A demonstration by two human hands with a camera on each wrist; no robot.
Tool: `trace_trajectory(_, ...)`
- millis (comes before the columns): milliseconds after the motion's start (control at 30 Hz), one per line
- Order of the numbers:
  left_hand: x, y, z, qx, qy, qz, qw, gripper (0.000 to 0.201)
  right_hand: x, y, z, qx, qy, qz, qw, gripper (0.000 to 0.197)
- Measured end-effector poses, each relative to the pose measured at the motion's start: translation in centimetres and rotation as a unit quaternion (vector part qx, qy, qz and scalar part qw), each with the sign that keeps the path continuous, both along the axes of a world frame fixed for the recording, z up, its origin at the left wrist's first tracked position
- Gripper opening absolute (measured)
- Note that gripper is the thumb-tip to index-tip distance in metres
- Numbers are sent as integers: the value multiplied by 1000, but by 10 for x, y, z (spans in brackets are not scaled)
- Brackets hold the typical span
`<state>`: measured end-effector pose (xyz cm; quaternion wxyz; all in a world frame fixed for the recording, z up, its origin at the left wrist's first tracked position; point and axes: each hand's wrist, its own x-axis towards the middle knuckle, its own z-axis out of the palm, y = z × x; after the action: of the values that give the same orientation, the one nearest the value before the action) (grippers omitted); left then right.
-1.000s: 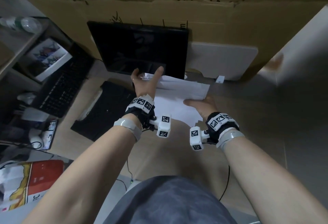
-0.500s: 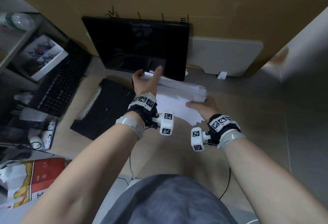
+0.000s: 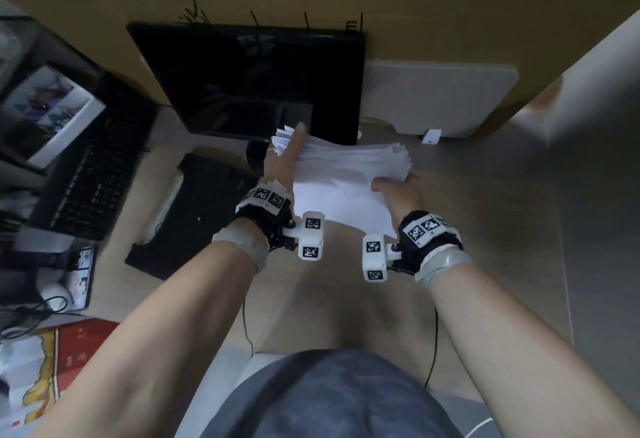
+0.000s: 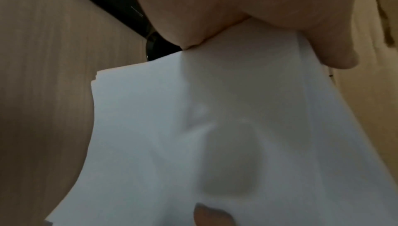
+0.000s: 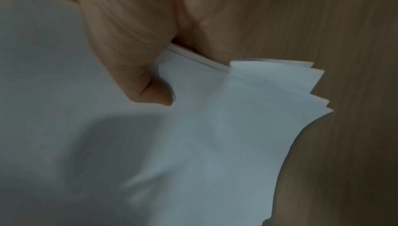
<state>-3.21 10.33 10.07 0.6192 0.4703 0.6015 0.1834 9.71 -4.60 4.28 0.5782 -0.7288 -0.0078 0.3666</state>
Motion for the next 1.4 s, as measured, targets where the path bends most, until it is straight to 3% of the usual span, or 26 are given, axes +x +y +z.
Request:
trace_trajectory(100,0,15,-7,30,-28,34,999,113,1,18,9,10,-14,-6,1000,16)
trace_trajectory(233,-12,16,5,96,-20,29,995,77,0,24,9,-11,-32,24,999,16)
trace_trajectory(333,-20,8,-6,75,6,12,997,94,-6,21,1,-65,-30,62,996,25)
trace_trajectory(467,-28,9,-17,94,-79,39,992,63,-8,23,-1,-90,-81,95,988,15)
trace_trajectory(667,-12,19,-12,141,-35,41,988,36,-6,24,-8,-66,-87,112,988,22)
trace_trajectory(733,-6,27,-6,130,-51,37,989,38,-3,22,-6,-50,-73,79,993,28)
trace_trajectory(833,-3,38,-13,104,-80,-4,991,41,3,21,-7,-31,-53,52,997,22)
trace_trajectory(933,-8,38,-34,78,-55,-111,989,68,10,26,-7,-20,-33,30,999,26)
trace_trajectory(1000,-8,38,-49,85,-18,-164,983,71,13,28,-6,-10,-20,19,1000,35)
trace_trajectory(1100,-4,44,-50,103,-17,-186,977,77,17,25,-5,0,6,10,1000,38)
trace_trajectory(1167,-1,50,-53,98,1,-188,977,80,19,21,-7,-7,10,10,1000,51)
trace_trajectory(1267,2,47,-66,92,71,-228,967,68,18,13,-10,-11,12,12,1000,48)
trace_trajectory(1400,7,30,-68,107,35,-215,970,51,22,1,-8,1,9,-2,1000,41)
